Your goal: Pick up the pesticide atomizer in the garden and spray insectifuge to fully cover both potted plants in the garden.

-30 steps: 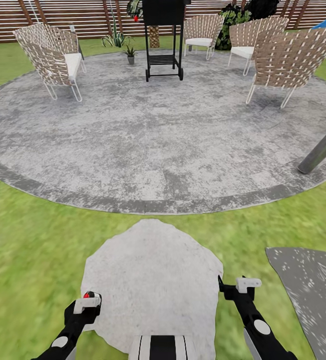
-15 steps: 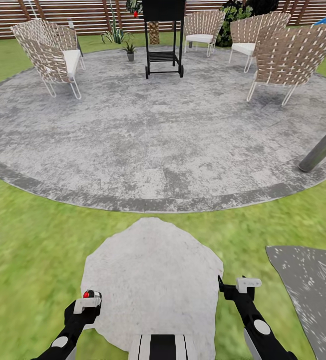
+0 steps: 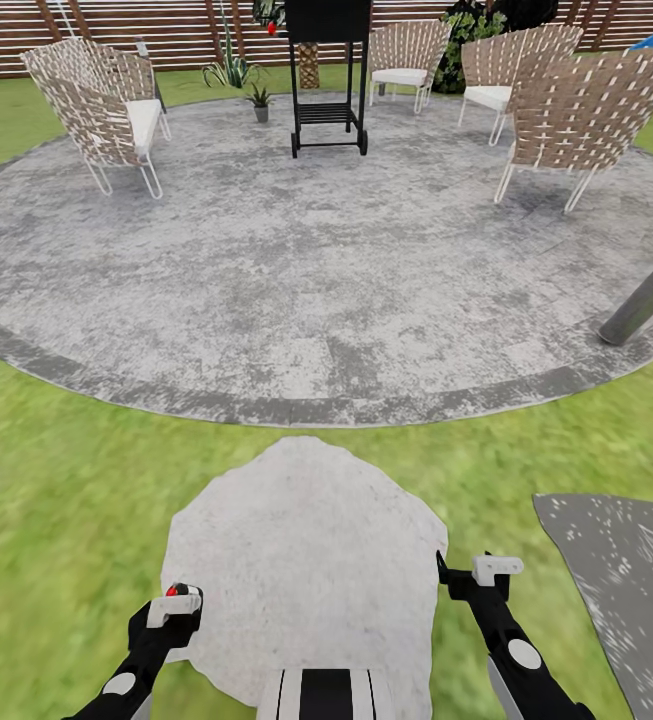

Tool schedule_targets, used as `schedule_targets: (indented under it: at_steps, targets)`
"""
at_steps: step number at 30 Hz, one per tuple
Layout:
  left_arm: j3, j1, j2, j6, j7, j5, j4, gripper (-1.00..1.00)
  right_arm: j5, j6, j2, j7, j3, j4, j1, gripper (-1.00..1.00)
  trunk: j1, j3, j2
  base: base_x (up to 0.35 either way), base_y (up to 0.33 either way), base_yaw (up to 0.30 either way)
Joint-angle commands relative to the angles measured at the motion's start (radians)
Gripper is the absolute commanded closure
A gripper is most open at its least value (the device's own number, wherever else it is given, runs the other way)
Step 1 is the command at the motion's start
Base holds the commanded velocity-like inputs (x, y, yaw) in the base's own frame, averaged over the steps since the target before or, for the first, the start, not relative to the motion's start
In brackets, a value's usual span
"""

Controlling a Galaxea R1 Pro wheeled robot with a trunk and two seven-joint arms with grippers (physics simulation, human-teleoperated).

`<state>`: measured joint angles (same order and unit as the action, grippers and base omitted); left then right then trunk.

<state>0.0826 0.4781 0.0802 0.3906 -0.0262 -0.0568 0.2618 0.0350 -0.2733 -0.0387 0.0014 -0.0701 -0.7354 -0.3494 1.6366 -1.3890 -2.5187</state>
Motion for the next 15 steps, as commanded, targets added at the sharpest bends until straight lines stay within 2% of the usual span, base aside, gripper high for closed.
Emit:
schedule_targets:
  at_steps: [1,15]
  targets:
    - [0.005,0.000,0.000,0.004,-0.001,-0.006,-0.001,-1.00,0.004,-0.003,0.000,0.000,-0.001,0.001,0.000,-1.00,0.000,-0.001,0.000,0.003,0.000,0.000]
    - [0.007,0.000,0.000,0.004,-0.001,-0.006,-0.001,-1.00,0.004,-0.003,0.000,0.000,-0.002,0.001,0.000,-1.00,0.000,-0.001,0.000,0.036,0.000,0.000]
